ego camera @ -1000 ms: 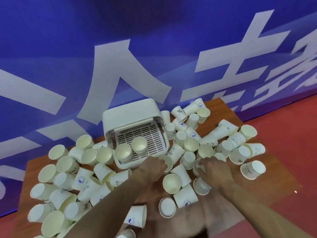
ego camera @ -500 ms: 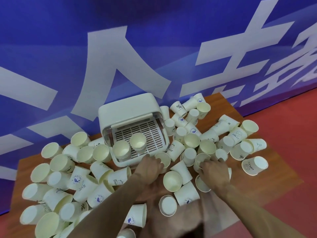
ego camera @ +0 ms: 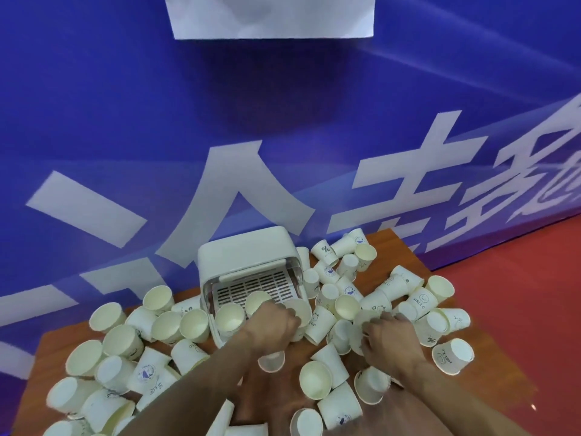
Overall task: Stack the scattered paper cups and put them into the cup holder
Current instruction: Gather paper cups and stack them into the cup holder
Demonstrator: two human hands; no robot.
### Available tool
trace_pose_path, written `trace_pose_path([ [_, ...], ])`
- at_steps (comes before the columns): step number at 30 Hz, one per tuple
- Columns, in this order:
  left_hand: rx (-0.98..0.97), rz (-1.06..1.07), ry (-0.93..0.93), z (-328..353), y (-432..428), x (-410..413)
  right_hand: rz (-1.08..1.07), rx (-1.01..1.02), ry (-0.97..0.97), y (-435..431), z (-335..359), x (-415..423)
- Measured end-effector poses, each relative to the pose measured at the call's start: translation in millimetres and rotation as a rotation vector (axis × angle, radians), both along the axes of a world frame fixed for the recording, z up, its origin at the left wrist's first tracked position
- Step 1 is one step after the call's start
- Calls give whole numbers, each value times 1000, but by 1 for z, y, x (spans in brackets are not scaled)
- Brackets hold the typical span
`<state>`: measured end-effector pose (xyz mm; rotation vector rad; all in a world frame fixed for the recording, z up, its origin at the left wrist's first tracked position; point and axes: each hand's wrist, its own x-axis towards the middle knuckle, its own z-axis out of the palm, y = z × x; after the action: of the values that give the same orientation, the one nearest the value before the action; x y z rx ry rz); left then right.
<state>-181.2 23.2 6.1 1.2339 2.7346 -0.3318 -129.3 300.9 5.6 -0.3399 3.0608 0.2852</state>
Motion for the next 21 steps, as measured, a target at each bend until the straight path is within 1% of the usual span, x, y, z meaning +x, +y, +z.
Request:
trace_pose_path([
  [4, 22, -30, 77, 33, -12, -8, 75, 1, 78, -11, 28, -18],
  [8, 101, 12, 175, 61, -34, -12, 138, -15, 120, -37, 51, -39],
  [16, 120, 179, 256, 87, -99, 7, 339, -115, 113, -118, 69, -57],
  [21, 95, 311, 252, 84, -131, 25, 389, -194, 91, -155, 62, -57],
])
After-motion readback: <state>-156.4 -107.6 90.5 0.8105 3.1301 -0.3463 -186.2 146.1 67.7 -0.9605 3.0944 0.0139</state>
